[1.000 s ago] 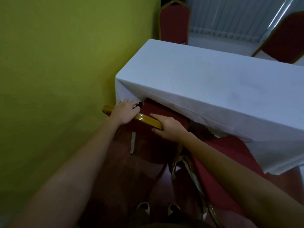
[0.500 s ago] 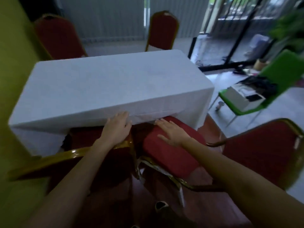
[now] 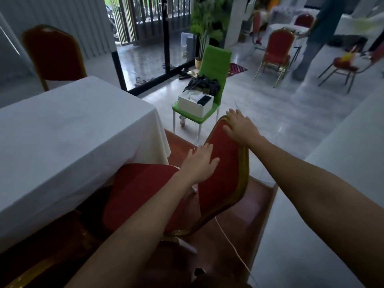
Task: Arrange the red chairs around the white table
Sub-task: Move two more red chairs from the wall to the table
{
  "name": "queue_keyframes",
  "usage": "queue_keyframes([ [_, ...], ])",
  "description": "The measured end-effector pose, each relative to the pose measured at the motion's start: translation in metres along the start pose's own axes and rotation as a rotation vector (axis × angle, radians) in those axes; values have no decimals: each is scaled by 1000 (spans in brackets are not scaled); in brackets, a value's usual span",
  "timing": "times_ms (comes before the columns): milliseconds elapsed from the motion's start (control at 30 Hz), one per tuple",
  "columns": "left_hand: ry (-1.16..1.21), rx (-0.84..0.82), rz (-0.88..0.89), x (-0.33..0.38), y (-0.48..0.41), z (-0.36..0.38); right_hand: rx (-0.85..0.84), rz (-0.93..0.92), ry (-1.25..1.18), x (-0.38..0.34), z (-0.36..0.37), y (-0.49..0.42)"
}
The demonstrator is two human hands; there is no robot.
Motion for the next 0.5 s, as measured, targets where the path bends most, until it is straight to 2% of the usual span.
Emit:
queue_keyframes([
  [133, 31, -103, 40, 40, -40, 35, -66, 63, -86, 38, 8, -9],
  [233, 106, -156, 18, 62, -62, 60, -183, 83, -203, 58, 23, -18],
  [333, 248, -144, -119, 66, -81, 78, -284, 61, -328, 62, 36, -28],
  [400, 331, -126, -222, 58, -89, 83, -291, 35, -414, 55, 37, -33],
  [500, 311, -185, -282, 48, -96, 86, -313, -57, -375, 43, 37, -42],
])
Point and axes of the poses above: each hand's wrist, its own y-axis away from the middle knuckle, its own z-axis out of the palm, x = y × z, the point moved 9 cm from there along -y, towards the middle knuckle, and after that the axes turned 8 degrees about z, right-handed, at the moved point
